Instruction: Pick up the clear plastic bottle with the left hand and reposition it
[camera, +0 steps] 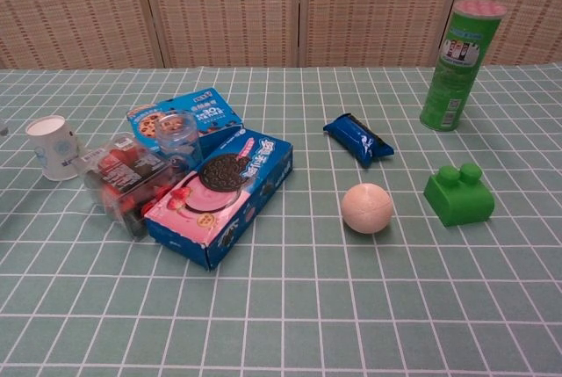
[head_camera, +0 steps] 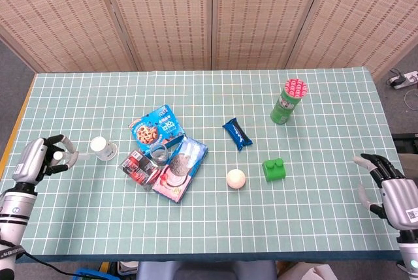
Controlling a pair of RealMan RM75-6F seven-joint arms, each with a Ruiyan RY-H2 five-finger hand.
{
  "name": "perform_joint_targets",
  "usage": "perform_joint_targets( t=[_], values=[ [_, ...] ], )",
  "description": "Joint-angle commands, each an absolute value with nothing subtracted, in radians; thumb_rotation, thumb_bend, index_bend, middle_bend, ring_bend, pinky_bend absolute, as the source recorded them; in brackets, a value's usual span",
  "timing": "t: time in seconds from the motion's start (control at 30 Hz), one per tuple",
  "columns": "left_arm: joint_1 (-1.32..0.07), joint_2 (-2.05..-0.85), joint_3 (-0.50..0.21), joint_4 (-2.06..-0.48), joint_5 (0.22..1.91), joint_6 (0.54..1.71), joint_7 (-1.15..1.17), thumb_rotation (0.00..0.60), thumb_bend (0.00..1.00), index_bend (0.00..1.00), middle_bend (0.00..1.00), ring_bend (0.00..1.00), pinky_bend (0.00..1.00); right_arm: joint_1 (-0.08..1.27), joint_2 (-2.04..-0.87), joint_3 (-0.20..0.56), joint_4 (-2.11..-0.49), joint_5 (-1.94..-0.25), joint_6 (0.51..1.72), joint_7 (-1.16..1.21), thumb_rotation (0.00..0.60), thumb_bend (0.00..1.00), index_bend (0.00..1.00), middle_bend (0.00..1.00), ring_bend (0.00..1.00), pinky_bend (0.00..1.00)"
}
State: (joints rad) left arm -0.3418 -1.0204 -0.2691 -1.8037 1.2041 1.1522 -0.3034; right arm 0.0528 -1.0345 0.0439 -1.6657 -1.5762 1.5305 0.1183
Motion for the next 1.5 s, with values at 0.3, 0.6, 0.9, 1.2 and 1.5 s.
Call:
perform_joint_targets(
  t=[0.3, 0.6, 0.9, 1.2, 1.5],
  values=[
    [-0.334, -0.934, -0.311, -1.858, 1.209, 1.002, -0.774, 0.6, 0.53, 0.79, 1.0, 1.0, 1.0, 0.052, -1.033, 0.043, -1.667, -1.578, 1.533, 0.12, 0.6, 0.47, 0.23, 0.19, 0.13, 0.35],
    [-0.345, -1.038, -0.262, -1.8, 1.169, 1.171, -0.308, 0.6, 0.53, 0.79, 1.0, 1.0, 1.0, 0.052, -1.032, 0.044, -1.666, -1.574, 1.53, 0.122, 0.6, 0.47, 0.23, 0.19, 0.13, 0.35],
    [-0.35, -1.079, -0.285, -1.823, 1.108, 1.224, -0.208, 0.6, 0.53, 0.79, 1.0, 1.0, 1.0, 0.052, -1.029, 0.046, -1.665, -1.569, 1.529, 0.131, 0.6, 0.47, 0.23, 0.19, 0.13, 0.35],
    [-0.365, -1.041, -0.34, -1.889, 1.065, 1.185, -0.296, 0.6, 0.53, 0.79, 1.0, 1.0, 1.0, 0.058, -1.031, 0.047, -1.661, -1.561, 1.513, 0.131, 0.6, 0.47, 0.23, 0.19, 0.13, 0.35],
    [-0.427, -1.035, -0.387, -1.985, 0.998, 1.146, -0.251, 0.6, 0.53, 0.79, 1.0, 1.0, 1.0, 0.057, -1.029, 0.048, -1.661, -1.558, 1.514, 0.135, 0.6, 0.47, 0.23, 0.19, 0.13, 0.35]
  ],
)
